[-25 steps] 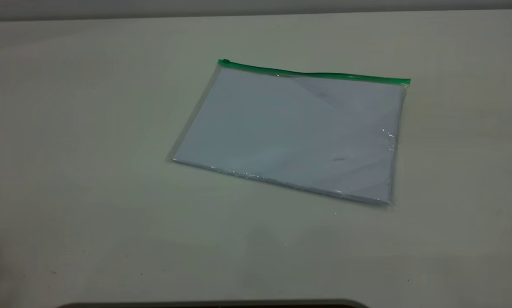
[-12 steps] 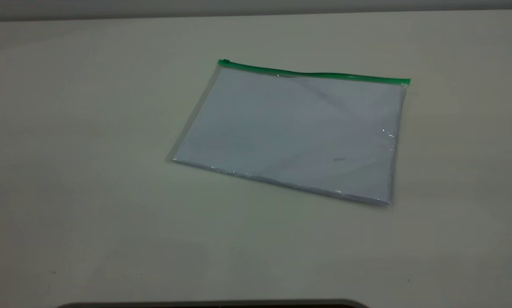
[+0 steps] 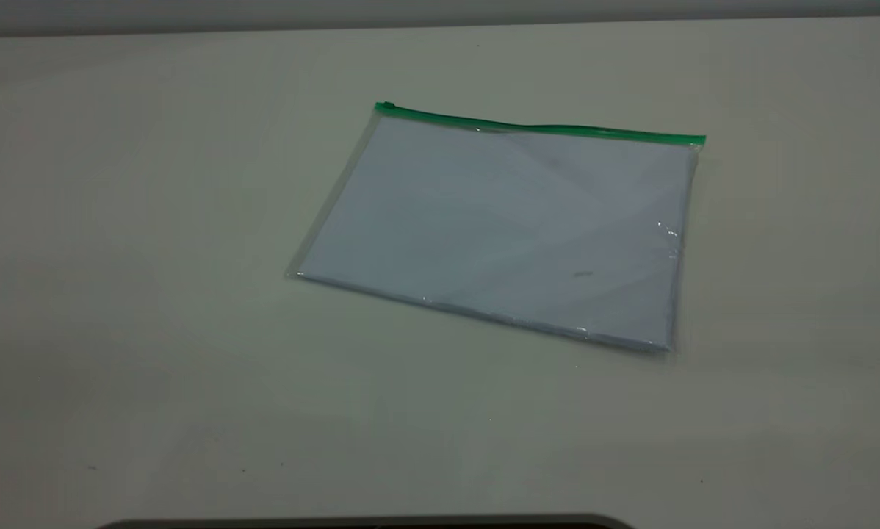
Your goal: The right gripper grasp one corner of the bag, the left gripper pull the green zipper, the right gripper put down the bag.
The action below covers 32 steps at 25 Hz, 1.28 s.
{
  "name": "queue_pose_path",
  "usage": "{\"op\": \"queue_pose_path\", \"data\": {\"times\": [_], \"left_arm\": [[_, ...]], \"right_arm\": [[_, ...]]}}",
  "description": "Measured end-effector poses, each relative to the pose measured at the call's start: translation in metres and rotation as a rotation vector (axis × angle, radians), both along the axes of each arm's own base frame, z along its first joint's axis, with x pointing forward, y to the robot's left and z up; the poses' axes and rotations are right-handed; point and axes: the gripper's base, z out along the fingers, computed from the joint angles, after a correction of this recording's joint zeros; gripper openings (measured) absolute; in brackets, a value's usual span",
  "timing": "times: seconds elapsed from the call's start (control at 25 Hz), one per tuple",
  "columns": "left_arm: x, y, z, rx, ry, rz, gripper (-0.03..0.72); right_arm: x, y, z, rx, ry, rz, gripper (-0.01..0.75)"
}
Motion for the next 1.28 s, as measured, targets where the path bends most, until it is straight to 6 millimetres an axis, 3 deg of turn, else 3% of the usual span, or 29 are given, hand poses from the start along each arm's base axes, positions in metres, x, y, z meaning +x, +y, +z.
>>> {"op": "queue_pose_path", "data": {"times": [0.36, 0.56, 1.28], "left_arm": [[0.004, 0.0, -0.008, 0.001, 0.014, 0.001, 0.561], [0.004, 0.0, -0.008, 0.001, 0.011, 0.001, 0.561], [0.004, -0.001, -0.008, -0.001, 0.004, 0.055, 0.561]], "right_arm": [[-0.016, -0.01, -0.008, -0.102, -0.043, -0.051, 0.581], [-0.013, -0.011, -0.018, -0.115, -0.018, -0.064, 0.581], [-0.012, -0.011, -0.017, -0.115, -0.025, -0.069, 0.579]]}}
